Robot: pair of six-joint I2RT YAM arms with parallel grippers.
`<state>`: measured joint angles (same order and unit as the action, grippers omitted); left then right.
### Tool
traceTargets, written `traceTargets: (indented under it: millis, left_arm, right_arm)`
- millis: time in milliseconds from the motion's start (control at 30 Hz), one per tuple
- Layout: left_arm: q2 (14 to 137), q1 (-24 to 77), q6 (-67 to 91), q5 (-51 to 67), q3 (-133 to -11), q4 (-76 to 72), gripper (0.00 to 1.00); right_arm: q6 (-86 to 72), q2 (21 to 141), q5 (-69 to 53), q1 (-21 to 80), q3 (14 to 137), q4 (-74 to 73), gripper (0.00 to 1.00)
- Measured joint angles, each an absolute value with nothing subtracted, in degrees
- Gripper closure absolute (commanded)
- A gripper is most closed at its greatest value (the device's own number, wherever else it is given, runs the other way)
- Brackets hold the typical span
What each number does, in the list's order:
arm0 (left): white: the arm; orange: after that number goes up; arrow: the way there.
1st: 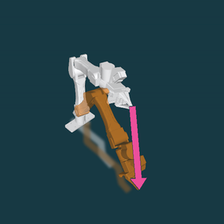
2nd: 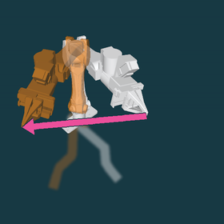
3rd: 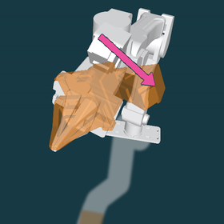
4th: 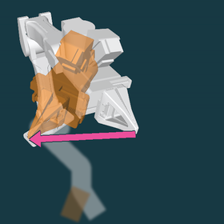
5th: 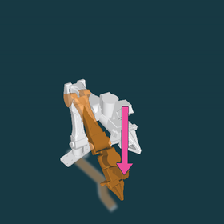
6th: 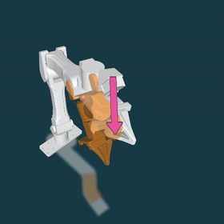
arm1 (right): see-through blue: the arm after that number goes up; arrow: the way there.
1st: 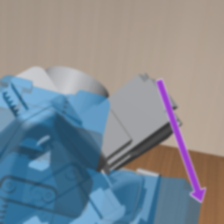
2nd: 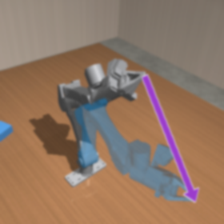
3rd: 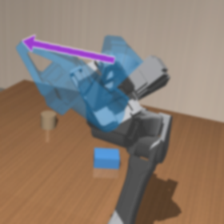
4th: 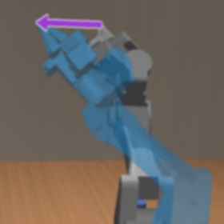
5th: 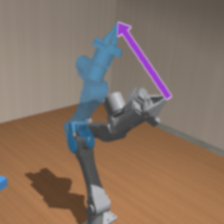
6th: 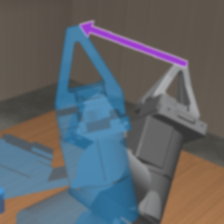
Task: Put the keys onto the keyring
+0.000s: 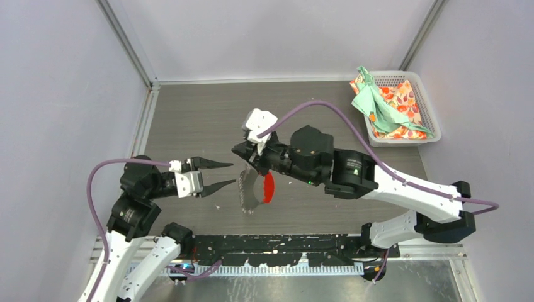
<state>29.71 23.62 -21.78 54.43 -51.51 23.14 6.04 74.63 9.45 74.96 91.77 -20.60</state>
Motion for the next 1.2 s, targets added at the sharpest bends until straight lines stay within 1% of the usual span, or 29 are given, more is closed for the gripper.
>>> traceTargets:
  millis: [267, 433, 600, 800, 967, 1200]
  left_arm:
    - [29.0, 23.6, -26.7, 50.2, -51.5, 22.9, 0.57]
    - [25.7, 23.6, -28.9, 47.2, -50.9, 22.4, 0.57]
    - [25.6, 23.6, -29.5, 50.5, -50.0, 22.5, 0.57]
    - [27.8, 23.6, -28.9, 54.0, -49.1, 22.2, 0.59]
    - [29.8, 23.6, -24.1, 55.1, -49.3, 19.0, 0.64]
    - [31.9, 23.6, -16.7, 57.1, -50.2, 15.2, 0.69]
  right_arm:
    - [10.7, 80.4, 31.4, 79.6, 94.3, -24.5, 0.99]
    - [11.1, 81.2, 38.3, 81.0, 95.5, -25.0, 0.99]
    - [11.9, 83.3, 45.9, 82.7, 99.7, -24.8, 0.99]
    - [14.1, 88.9, 56.5, 85.3, 105.0, -24.0, 0.99]
    - [14.6, 91.1, 60.0, 86.3, 105.6, -24.4, 0.99]
    - [13.1, 91.1, 60.4, 86.5, 105.8, -24.6, 0.99]
